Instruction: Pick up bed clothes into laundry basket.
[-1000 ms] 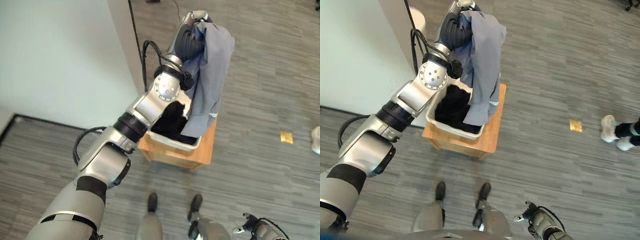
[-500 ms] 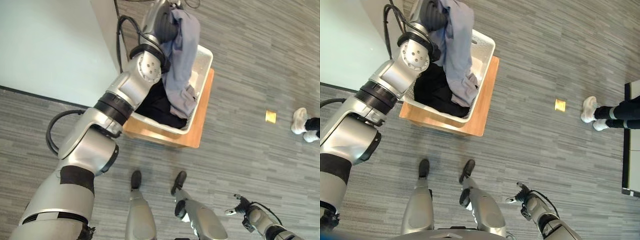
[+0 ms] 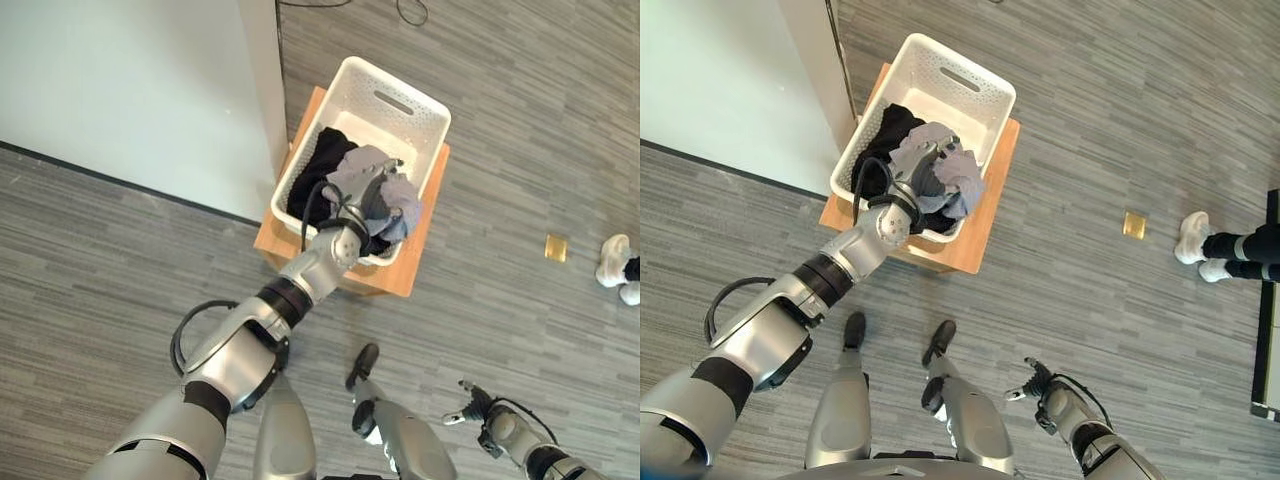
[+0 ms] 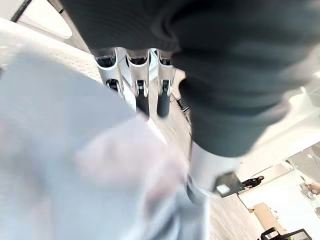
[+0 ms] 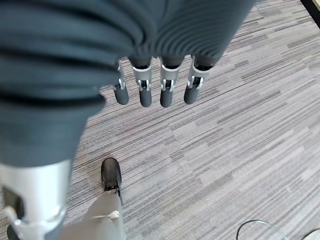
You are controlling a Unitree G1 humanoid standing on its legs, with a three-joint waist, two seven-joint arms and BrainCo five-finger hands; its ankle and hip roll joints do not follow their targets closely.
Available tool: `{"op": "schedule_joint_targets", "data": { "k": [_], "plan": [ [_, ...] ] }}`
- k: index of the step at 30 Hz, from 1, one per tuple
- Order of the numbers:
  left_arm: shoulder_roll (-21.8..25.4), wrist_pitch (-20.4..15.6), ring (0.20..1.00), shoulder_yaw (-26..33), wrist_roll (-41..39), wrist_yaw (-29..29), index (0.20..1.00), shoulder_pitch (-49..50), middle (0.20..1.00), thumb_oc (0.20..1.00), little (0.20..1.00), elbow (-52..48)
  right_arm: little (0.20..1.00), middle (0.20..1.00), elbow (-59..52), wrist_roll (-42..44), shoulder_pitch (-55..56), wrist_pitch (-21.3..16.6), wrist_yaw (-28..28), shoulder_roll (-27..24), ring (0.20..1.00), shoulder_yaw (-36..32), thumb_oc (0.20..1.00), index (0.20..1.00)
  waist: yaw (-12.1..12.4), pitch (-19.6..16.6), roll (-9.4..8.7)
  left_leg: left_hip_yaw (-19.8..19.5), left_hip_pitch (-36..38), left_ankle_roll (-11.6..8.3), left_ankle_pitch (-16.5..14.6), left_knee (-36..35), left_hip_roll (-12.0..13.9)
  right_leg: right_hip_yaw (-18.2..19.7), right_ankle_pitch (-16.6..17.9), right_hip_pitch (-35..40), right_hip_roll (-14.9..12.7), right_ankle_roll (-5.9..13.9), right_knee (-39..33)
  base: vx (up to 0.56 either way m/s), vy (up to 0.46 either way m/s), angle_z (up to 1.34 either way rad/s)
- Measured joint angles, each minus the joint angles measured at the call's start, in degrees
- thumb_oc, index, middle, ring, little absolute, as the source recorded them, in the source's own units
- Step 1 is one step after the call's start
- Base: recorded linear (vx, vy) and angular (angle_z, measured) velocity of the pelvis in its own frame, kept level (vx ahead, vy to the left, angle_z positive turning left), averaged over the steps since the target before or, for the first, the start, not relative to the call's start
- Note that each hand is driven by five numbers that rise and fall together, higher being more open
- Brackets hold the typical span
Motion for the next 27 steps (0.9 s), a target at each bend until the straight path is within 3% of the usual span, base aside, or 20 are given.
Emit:
{"op": "schedule_joint_targets", "data": {
  "k": [5,9,13,17,21,27],
  "plan": [
    [0.11,-0.02,1.0,0.54,-0.11,1.29,1.0,-0.16,1.0,1.0,1.0,-0.01,1.0,1.0,1.13,0.0,0.55,-0.28,-0.39,1.52,1.0,0.0,1.0,1.0,-0.89,0.04,0.07,0.84,0.49,0.01,0.01,-0.05,0.06,0.81,-0.02,0.01,0.0,0.03,0.0,0.02,0.009,-0.08],
    [0.11,-0.03,1.0,2.14,-0.51,2.22,1.0,-0.17,1.0,1.0,1.0,-0.41,1.0,1.0,1.61,-0.07,1.09,-0.3,-0.5,2.24,1.0,-0.14,1.0,1.0,-1.27,0.23,1.17,1.58,1.18,0.04,0.03,-0.35,-0.05,1.25,0.02,0.26,-0.18,-0.03,0.0,0.05,0.035,-0.07],
    [-0.1,-0.39,1.0,5.55,-4.64,3.97,1.0,3.96,1.0,1.0,1.0,-7.77,1.0,1.0,-1.69,-0.14,-1.4,0.94,-3.03,0.38,1.0,-4.18,1.0,1.0,-1.03,0.39,6.34,1.94,4.37,0.34,0.23,-1.61,-0.74,1.43,-0.01,2.78,-0.8,-0.06,0.0,0.11,0.047,-0.01],
    [-1.55,-4.14,1.0,7.5,-13.61,2.93,1.0,15.55,1.0,1.0,1.0,-20.49,1.0,1.0,-6.96,-0.11,-1.75,0.91,-5.14,-3.5,1.0,-7.18,1.0,1.0,-0.97,-2.12,11.19,3.01,7.98,0.5,0.32,-3.61,-1.6,2.21,-0.34,4.99,-1.62,-0.24,-0.01,0.1,-0.004,-0.07],
    [-0.64,-7.26,1.0,9.1,-23.94,-1.08,1.0,20.82,1.0,1.0,1.0,-21.88,1.0,1.0,-11.57,-0.13,-0.43,1.28,-6.09,-5.14,1.0,-9.36,1.0,1.0,-1.36,-4.85,13.44,3.88,10.22,0.65,0.4,-4.66,-1.69,3.02,-0.67,6.32,-1.65,-0.02,-0.02,0.06,-0.017,-0.08],
    [1.01,-9.31,1.0,13.1,-29.1,-4.91,1.0,30.15,1.0,1.0,1.0,-23.27,1.0,1.0,-11.4,0.18,4.39,1.74,-6.14,-3.07,1.0,-11.64,1.0,1.0,-1.2,-8.65,16.79,3.5,12.23,0.8,0.52,-5.53,-1.78,2.65,-1.36,8.25,-1.75,0.4,-0.06,0.05,0.002,0.04]
  ]
}}
